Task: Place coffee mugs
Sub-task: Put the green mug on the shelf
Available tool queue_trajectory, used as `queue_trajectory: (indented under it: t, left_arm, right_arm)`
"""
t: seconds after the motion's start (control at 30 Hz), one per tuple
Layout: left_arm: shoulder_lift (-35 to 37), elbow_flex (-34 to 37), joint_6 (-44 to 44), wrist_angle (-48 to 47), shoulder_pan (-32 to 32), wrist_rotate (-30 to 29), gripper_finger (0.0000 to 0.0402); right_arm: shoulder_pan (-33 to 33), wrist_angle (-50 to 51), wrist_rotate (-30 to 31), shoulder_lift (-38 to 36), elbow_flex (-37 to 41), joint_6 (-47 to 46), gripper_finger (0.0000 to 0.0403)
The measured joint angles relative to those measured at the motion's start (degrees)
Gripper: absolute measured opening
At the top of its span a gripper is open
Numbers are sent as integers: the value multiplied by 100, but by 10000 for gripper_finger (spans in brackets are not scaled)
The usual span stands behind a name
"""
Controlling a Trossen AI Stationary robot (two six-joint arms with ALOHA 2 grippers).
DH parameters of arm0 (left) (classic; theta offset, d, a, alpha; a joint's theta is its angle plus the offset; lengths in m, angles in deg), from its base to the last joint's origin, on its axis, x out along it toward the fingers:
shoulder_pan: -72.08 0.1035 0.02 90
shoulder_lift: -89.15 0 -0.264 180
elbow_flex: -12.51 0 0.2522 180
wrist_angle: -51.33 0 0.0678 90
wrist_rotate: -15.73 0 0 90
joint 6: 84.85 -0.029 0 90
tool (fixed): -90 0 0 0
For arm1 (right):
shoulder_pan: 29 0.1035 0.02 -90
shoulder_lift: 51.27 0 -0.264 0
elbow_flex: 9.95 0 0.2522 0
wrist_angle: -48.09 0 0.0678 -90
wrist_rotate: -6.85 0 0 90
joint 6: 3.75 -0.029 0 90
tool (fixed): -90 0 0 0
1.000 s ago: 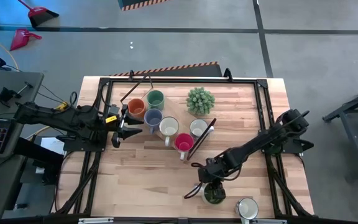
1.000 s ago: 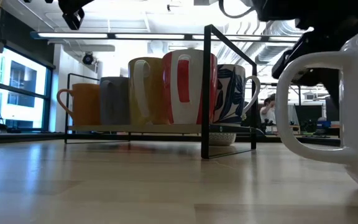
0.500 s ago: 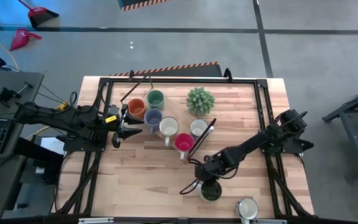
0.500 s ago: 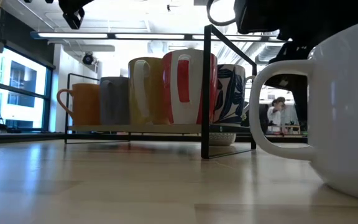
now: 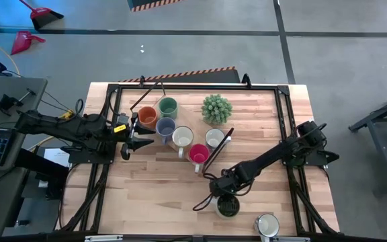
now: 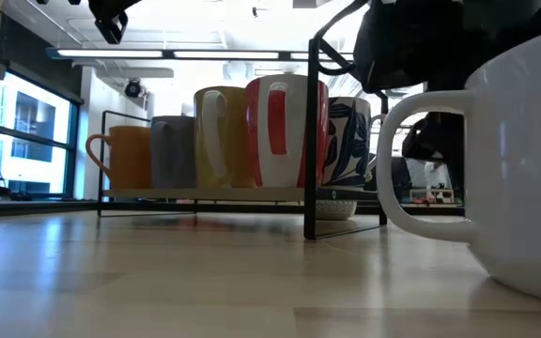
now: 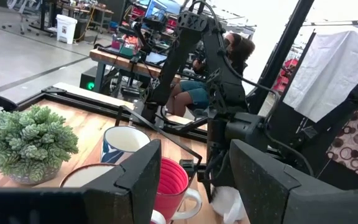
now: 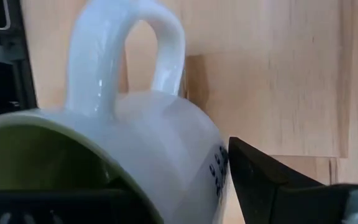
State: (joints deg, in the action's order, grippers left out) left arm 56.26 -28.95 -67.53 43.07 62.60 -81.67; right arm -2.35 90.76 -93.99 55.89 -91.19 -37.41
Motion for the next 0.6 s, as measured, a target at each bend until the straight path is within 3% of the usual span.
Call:
queue_trajectory:
  t: [0.2, 0.43, 0.6]
  left_arm:
    - [0, 0, 0, -3, 0, -2, 179]
    - [0, 0, -192, -6, 0, -2, 179]
    - [0, 0, -256, -9, 1, -2, 179]
  right_arm:
    - [2, -5, 190, 47, 0, -102, 114]
    - [-4, 5, 414, 42, 4, -107, 14]
    - [1, 33, 593, 9, -31, -334, 6]
